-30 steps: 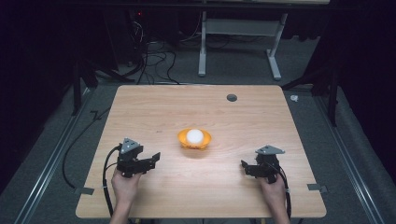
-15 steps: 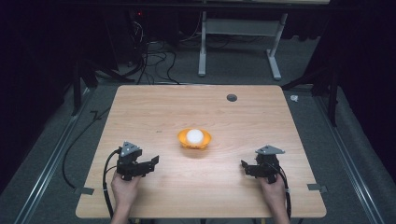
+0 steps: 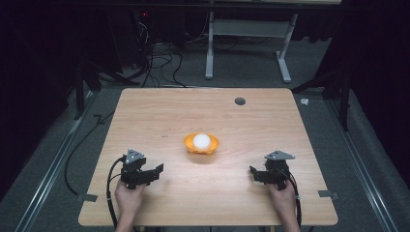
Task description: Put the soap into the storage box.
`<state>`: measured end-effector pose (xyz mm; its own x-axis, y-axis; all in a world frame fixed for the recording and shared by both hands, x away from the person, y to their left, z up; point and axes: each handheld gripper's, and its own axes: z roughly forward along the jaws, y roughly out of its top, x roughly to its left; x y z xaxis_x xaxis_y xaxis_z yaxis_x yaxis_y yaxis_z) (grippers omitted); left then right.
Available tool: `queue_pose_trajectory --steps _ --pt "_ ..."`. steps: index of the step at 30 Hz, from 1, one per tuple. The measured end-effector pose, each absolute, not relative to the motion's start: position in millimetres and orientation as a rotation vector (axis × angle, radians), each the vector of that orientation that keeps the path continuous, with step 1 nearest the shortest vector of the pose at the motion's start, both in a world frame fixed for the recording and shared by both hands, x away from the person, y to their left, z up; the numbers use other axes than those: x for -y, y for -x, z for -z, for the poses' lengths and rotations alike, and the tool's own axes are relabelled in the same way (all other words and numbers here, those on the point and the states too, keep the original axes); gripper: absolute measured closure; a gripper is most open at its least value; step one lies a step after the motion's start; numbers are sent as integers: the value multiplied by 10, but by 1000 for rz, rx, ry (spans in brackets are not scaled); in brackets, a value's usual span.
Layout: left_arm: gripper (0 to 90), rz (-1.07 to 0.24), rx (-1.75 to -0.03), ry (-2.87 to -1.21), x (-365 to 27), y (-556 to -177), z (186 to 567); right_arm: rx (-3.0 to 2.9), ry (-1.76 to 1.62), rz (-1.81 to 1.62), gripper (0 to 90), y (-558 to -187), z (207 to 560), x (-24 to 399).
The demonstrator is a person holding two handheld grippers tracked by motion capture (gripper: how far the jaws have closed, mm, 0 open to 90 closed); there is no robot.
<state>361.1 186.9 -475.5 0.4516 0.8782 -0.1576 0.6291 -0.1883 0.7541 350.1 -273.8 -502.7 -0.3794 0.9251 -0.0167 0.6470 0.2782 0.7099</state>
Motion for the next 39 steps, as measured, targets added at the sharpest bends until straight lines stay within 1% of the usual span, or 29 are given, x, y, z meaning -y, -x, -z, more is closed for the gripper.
queue_pose_trajectory --steps 39 --pt "236 -445 -1281 -1980 -1764 -3694 4979 -2125 -1414 -871 197 -3501 5027 2739"
